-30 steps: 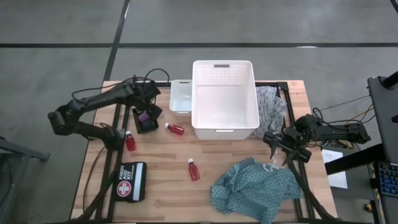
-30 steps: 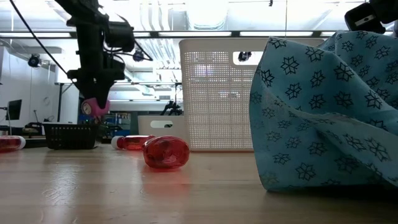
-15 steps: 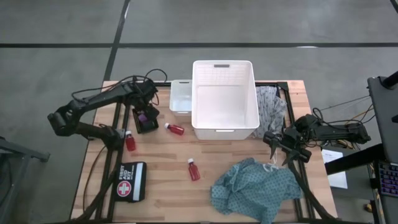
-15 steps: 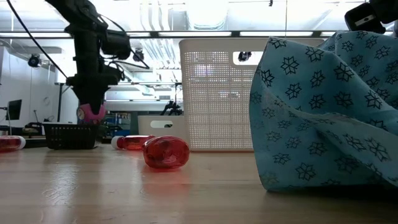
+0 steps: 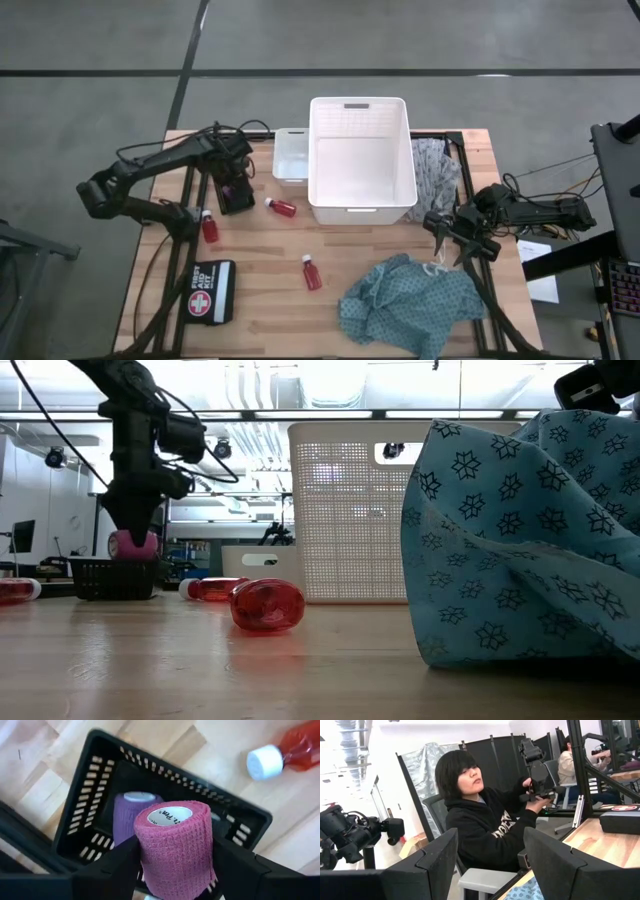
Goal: Pick & Place Medicine items
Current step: Put the pink bandage into the black bin
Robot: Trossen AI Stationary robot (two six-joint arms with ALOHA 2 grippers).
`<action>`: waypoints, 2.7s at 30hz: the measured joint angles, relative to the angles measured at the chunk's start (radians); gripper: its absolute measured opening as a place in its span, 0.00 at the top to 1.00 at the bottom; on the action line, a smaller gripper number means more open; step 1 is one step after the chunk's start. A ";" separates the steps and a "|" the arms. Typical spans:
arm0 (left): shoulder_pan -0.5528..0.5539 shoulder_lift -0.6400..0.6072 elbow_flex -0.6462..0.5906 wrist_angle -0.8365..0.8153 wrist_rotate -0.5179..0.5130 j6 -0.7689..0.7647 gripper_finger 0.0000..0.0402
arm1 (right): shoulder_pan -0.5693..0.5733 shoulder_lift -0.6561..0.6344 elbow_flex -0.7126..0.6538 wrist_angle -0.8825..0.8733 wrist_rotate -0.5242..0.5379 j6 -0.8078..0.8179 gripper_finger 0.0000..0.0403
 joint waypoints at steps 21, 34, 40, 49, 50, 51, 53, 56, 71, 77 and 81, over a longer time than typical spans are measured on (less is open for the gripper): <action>0.018 0.004 0.036 -0.021 -0.219 0.081 0.44 | 0.000 0.000 0.000 0.000 0.000 0.000 0.44; 0.020 0.004 -0.017 0.063 -0.271 0.077 0.44 | 0.000 0.000 0.000 0.000 0.000 0.000 0.44; 0.020 0.004 -0.044 0.086 -0.264 0.076 0.44 | 0.000 0.000 0.000 0.000 0.000 0.000 0.44; 0.021 0.004 -0.065 0.101 -0.256 0.076 0.44 | 0.000 0.000 0.000 0.000 0.000 0.000 0.44; 0.021 0.004 -0.065 0.101 -0.255 0.076 0.43 | 0.000 0.000 0.000 0.000 0.000 0.000 0.44; 0.021 0.004 -0.065 0.101 -0.252 0.076 0.43 | 0.000 0.000 0.000 0.000 0.000 0.000 0.44; 0.021 0.004 -0.065 0.102 -0.248 0.076 0.42 | 0.000 0.000 0.000 0.000 0.000 0.000 0.44; 0.021 0.004 -0.065 0.103 -0.248 0.076 0.40 | 0.000 0.000 0.000 0.000 0.000 0.000 0.44; 0.021 0.005 -0.058 0.107 -0.218 0.078 0.26 | 0.000 0.000 0.000 0.000 0.000 0.000 0.44; 0.021 0.005 -0.043 0.093 -0.211 0.092 0.21 | 0.000 0.000 0.000 0.000 0.000 0.000 0.44; 0.021 0.005 -0.025 0.073 -0.211 0.096 0.20 | 0.000 0.000 0.000 0.000 0.000 0.000 0.44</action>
